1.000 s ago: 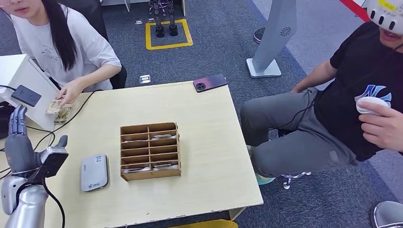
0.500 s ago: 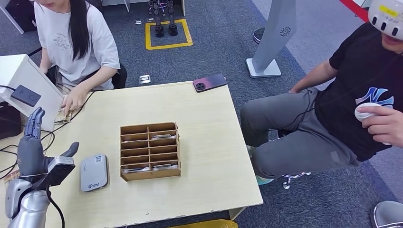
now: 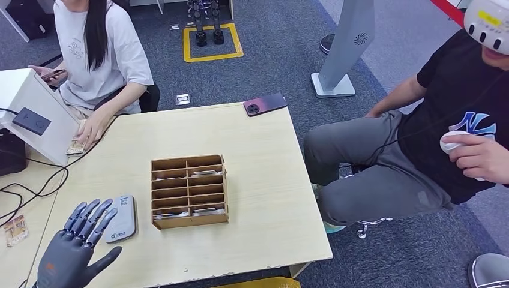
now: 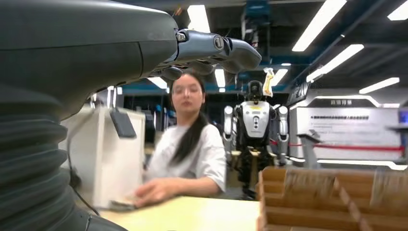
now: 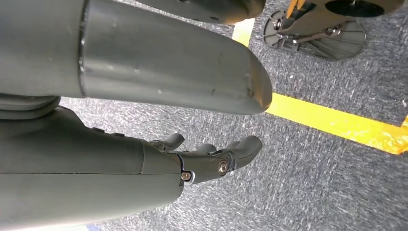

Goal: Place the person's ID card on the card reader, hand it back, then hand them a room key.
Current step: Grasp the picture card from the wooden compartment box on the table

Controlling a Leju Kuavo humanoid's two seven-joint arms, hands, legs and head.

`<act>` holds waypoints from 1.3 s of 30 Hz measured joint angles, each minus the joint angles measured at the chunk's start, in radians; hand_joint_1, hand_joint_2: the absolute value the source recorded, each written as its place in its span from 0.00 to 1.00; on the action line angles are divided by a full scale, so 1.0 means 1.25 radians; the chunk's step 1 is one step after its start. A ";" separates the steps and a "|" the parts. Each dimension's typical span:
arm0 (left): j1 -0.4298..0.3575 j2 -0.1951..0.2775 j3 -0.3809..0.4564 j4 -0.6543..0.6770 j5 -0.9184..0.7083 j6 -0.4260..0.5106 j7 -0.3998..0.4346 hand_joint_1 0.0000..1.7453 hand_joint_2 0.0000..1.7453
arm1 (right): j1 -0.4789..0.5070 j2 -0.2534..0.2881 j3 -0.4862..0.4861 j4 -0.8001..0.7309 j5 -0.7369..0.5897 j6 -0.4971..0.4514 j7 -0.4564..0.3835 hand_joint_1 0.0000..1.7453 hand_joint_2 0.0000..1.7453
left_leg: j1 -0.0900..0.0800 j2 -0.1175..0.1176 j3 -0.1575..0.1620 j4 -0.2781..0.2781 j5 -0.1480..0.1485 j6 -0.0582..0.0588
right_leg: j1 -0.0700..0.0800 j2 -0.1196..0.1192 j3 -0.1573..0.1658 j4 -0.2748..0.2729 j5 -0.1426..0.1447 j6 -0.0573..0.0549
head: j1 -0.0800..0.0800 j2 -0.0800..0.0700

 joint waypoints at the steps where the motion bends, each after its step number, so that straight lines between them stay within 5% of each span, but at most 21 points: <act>1: 0.008 0.014 -0.015 -0.001 -0.039 0.016 0.026 0.00 1.00 | 0.000 0.000 -0.004 0.000 0.000 -0.001 0.001 0.00 0.00 | 0.000 0.000 0.000 0.000 0.000 0.000 | 0.000 0.000 0.000 0.000 0.000 0.000 | 0.000 0.000; 8: 0.007 0.075 -0.134 -0.002 -0.094 0.027 0.101 0.00 1.00 | 0.001 0.000 -0.022 0.000 0.005 -0.005 0.013 0.00 0.00 | 0.000 0.000 0.000 0.000 0.000 0.000 | 0.000 -0.001 0.001 0.000 0.000 0.000 | 0.000 0.000; 16: -0.015 0.090 -0.188 0.017 -0.139 0.025 0.149 0.00 1.00 | 0.001 0.000 -0.033 0.000 0.010 -0.004 0.018 0.00 0.00 | 0.000 0.000 0.000 0.000 0.000 0.000 | 0.000 -0.001 0.001 0.000 0.000 0.000 | 0.000 0.000; 21: -0.058 0.062 -0.221 0.080 -0.146 0.020 0.180 0.00 1.00 | 0.001 0.000 -0.036 0.000 0.016 -0.003 0.018 0.00 0.00 | 0.000 -0.001 0.000 0.000 0.000 0.000 | 0.000 -0.001 0.001 0.000 0.000 0.000 | 0.000 0.000; 29: -0.140 -0.035 -0.234 0.196 -0.074 -0.020 0.169 0.00 1.00 | 0.000 0.000 -0.038 0.000 0.026 -0.007 0.007 0.00 0.00 | 0.000 -0.001 0.001 0.001 0.000 0.000 | 0.000 -0.002 0.001 0.000 0.000 0.000 | 0.000 0.000; 39: -0.177 -0.077 -0.241 0.250 -0.088 -0.040 0.179 0.00 1.00 | 0.000 0.000 -0.049 0.000 0.031 -0.006 0.009 0.00 0.00 | 0.000 -0.001 0.000 0.001 0.000 0.000 | 0.000 -0.002 0.001 0.000 0.000 0.000 | 0.000 0.000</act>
